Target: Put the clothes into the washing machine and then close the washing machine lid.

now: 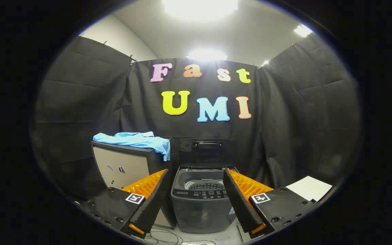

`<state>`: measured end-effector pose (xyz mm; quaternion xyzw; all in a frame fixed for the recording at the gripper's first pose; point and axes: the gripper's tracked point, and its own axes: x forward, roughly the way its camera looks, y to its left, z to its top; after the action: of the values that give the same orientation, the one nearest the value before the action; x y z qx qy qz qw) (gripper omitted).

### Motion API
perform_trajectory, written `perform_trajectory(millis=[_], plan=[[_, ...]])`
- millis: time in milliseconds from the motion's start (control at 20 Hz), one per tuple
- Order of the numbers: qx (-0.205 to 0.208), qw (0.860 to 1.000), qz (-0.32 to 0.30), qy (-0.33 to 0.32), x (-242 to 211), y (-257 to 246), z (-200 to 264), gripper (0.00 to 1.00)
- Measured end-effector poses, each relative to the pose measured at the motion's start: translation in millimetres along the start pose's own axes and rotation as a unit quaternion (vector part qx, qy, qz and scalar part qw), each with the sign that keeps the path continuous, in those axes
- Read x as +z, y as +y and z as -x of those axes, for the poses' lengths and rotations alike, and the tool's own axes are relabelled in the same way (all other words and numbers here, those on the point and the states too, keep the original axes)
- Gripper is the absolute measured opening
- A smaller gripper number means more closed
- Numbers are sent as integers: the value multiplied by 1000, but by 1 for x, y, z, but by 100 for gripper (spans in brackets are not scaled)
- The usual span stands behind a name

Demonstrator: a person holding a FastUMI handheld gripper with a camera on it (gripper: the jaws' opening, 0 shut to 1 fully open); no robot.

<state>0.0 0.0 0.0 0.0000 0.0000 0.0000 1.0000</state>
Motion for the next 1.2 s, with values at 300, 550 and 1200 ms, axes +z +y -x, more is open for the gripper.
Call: perform_trajectory(millis=[300, 550, 1200], plan=[[-1, 1000, -1, 1, -2, 0, 0, 98], [1, 1000, -4, 0, -1, 2, 1, 98], [19, 1000, 0, -11, 22, 20, -7, 98]])
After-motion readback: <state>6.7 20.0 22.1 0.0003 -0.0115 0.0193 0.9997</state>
